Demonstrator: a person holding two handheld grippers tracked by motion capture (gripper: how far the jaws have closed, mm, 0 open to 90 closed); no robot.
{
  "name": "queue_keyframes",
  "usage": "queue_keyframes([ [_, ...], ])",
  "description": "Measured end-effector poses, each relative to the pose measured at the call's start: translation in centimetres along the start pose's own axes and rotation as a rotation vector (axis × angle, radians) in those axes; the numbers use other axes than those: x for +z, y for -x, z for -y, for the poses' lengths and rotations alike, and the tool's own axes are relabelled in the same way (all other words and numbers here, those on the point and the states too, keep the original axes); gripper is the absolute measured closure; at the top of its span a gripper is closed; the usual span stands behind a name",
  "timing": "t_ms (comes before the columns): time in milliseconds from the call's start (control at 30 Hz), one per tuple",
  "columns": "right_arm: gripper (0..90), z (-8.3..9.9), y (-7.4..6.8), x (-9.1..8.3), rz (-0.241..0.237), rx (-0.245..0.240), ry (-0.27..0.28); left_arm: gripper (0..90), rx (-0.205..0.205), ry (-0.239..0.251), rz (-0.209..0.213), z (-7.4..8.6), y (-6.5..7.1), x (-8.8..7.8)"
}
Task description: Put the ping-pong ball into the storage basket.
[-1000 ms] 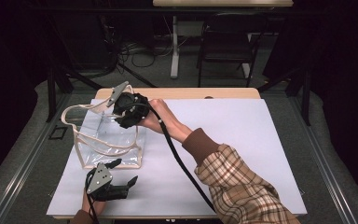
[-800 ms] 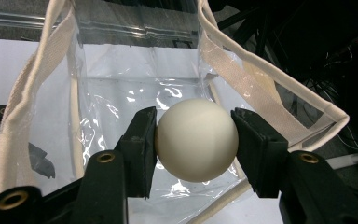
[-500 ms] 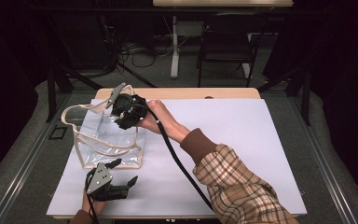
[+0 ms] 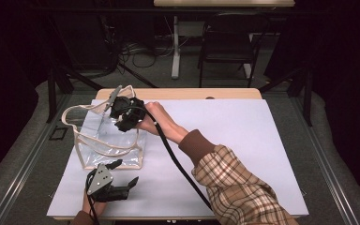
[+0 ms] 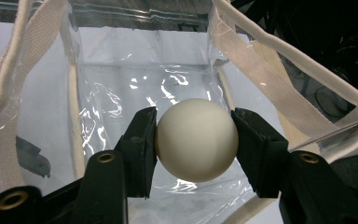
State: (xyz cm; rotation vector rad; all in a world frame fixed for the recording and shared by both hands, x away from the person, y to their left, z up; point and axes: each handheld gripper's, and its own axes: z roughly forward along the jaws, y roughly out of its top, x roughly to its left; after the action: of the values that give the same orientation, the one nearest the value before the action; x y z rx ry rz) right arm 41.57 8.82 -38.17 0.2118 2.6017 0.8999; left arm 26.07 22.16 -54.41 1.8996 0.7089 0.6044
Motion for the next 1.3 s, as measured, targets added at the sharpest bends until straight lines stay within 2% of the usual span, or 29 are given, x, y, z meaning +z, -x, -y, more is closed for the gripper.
queue_keyframes([
  [200,51.1,-0.1,-0.2,0.6,-0.008,-0.016,-0.026,15.9,-0.004,0.001,-0.002,0.0,0.0,0.0],
  [333,51.1,-0.2,-0.4,1.0,-0.016,-0.015,-0.023,15.9,-0.004,0.000,-0.001,0.0,0.0,0.0],
  [900,51.0,-0.5,-0.9,2.0,-0.032,-0.018,-0.077,15.9,-0.005,0.002,0.000,0.0,0.0,0.0],
  [967,51.0,-0.5,-0.9,2.3,-0.033,-0.021,-0.070,15.9,-0.005,0.002,-0.001,0.0,0.0,0.0],
  [1000,51.0,-0.6,-1.0,2.2,-0.034,-0.022,-0.086,15.9,-0.004,0.002,0.000,0.0,-0.1,0.0],
  [1300,50.8,-0.5,-1.1,2.7,-0.044,-0.017,-0.092,15.9,-0.005,0.004,0.001,0.0,0.0,0.0],
])
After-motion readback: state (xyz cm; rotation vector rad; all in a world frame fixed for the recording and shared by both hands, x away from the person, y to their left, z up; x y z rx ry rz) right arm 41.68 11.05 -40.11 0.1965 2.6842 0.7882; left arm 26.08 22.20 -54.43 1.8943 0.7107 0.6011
